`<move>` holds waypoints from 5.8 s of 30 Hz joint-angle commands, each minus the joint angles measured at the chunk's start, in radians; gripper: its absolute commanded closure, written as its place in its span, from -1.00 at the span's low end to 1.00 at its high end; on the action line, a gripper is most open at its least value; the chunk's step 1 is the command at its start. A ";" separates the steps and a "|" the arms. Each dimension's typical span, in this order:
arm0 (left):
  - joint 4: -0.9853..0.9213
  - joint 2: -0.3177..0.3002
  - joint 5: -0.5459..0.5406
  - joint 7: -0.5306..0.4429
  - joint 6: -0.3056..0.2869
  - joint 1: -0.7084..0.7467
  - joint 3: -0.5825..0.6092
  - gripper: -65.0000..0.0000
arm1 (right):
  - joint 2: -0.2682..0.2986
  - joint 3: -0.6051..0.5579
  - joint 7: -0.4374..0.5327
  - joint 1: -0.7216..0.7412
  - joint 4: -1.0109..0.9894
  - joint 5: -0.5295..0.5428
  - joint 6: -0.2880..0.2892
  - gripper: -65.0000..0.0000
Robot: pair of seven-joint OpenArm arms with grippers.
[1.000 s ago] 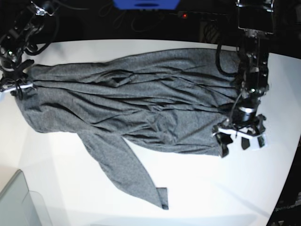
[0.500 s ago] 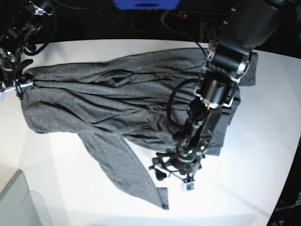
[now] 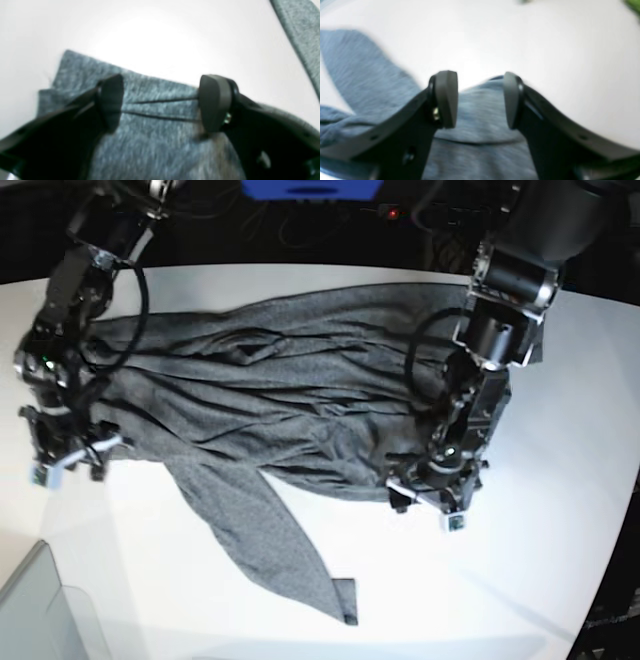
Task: Layout the t-shirt on the table in an organized manner, then fold the t-shirt properly
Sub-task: 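Release the shirt and grasp its hem with both grippers, then pull the hem with both grippers to straighten the shirt body, then drag the hanging sleeve with the left gripper onto the shirt body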
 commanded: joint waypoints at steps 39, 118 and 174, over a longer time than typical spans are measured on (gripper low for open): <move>0.343 -0.065 0.005 0.048 -0.013 0.104 -0.105 -0.42 | -0.029 -0.377 0.398 0.269 -0.714 0.011 -0.003 0.77; -0.097 0.148 -0.004 -0.011 -0.016 -0.086 0.008 0.35 | -0.116 -0.399 0.388 -0.020 -0.201 0.011 0.073 0.77; 0.267 0.052 -0.006 -0.011 -0.013 0.180 -0.461 0.99 | -0.035 -0.392 0.387 -0.052 -0.272 0.009 0.073 0.79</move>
